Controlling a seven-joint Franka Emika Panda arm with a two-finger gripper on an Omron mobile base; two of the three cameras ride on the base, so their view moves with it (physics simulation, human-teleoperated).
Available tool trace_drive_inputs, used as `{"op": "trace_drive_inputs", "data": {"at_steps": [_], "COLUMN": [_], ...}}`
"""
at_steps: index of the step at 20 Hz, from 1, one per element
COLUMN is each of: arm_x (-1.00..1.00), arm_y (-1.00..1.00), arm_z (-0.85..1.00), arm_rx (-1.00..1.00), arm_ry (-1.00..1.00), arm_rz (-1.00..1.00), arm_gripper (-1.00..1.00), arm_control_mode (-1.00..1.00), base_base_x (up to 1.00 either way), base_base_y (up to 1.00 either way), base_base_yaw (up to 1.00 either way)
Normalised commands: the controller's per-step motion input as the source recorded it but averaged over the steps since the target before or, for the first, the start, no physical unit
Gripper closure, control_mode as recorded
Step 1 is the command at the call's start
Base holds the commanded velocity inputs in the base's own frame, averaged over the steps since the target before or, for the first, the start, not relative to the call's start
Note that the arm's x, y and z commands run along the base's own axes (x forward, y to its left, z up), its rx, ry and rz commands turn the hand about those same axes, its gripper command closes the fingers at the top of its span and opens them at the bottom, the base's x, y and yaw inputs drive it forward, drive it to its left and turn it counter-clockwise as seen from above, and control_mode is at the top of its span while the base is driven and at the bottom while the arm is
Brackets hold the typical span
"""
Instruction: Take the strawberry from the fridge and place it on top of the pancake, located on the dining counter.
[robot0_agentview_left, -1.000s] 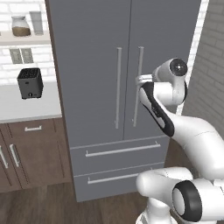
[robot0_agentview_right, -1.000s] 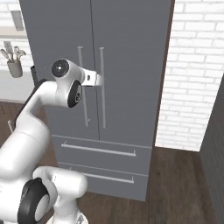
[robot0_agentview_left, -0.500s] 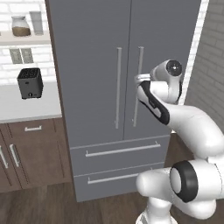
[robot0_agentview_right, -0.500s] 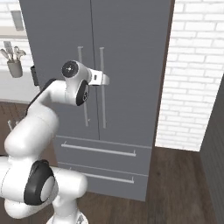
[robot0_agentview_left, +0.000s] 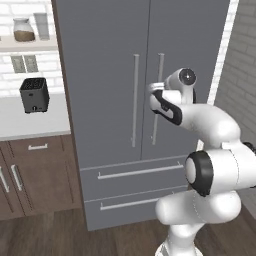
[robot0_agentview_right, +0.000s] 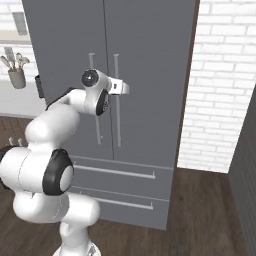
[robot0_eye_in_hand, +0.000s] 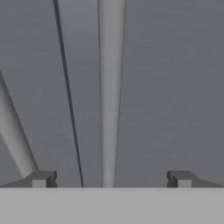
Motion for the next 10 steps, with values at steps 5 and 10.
{"op": "trace_drive_inputs", "data": {"at_steps": [5,10], "arm_x": [0.62,0.65], "arm_y": [0.00,0.00], "arm_z": [-0.19,-0.14], "arm_rx": [0.00,0.00], "arm_ry": [0.00,0.00], "arm_rz": [0.00,0.00], "arm_gripper": [-1.00,-1.00], "arm_control_mode": [-1.00,-1.00], "base_base_x": [0.00,0.00], "base_base_y": [0.00,0.00], "base_base_yaw": [0.00,0.00]}}
